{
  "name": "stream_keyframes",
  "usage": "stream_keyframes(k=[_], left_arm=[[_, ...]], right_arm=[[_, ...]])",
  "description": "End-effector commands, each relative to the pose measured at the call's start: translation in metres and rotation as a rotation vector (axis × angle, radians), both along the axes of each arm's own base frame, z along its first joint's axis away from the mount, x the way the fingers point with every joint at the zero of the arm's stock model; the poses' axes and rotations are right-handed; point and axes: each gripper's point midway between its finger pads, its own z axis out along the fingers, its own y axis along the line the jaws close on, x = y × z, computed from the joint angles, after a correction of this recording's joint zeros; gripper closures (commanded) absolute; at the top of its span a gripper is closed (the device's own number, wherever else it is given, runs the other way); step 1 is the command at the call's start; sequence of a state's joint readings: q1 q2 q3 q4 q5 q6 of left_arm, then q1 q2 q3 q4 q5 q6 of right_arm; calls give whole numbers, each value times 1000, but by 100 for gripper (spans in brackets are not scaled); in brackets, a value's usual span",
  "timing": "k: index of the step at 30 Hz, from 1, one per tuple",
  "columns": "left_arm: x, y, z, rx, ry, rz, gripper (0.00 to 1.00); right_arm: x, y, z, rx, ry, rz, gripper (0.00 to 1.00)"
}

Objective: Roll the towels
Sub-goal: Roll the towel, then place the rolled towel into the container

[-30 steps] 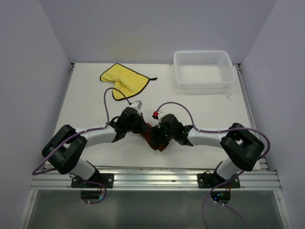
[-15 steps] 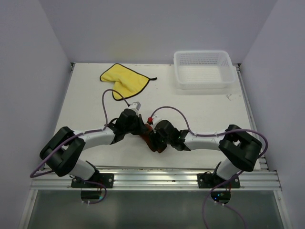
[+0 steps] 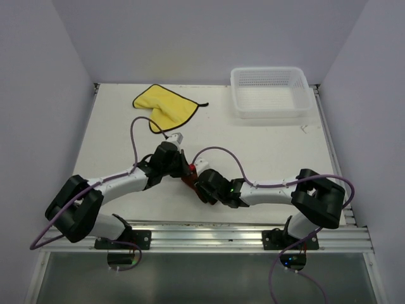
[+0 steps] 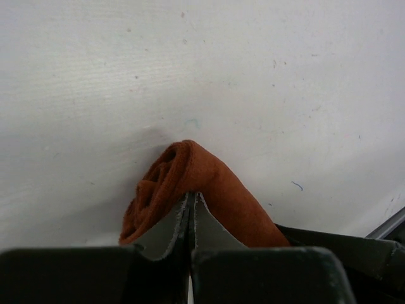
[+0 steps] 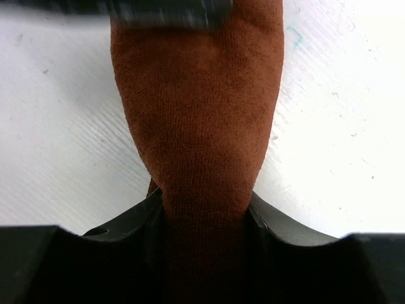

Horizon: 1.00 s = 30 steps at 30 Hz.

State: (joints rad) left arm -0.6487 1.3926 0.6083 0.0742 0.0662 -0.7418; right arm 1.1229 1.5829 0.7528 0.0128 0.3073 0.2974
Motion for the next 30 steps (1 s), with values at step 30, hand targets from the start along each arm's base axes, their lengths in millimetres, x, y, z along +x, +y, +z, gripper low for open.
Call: stream_keyframes(k=[30], left_arm=[[112,157,108,294,-230,325,96]], right_arm=[[314,-67,248,299,-231,-400,100]])
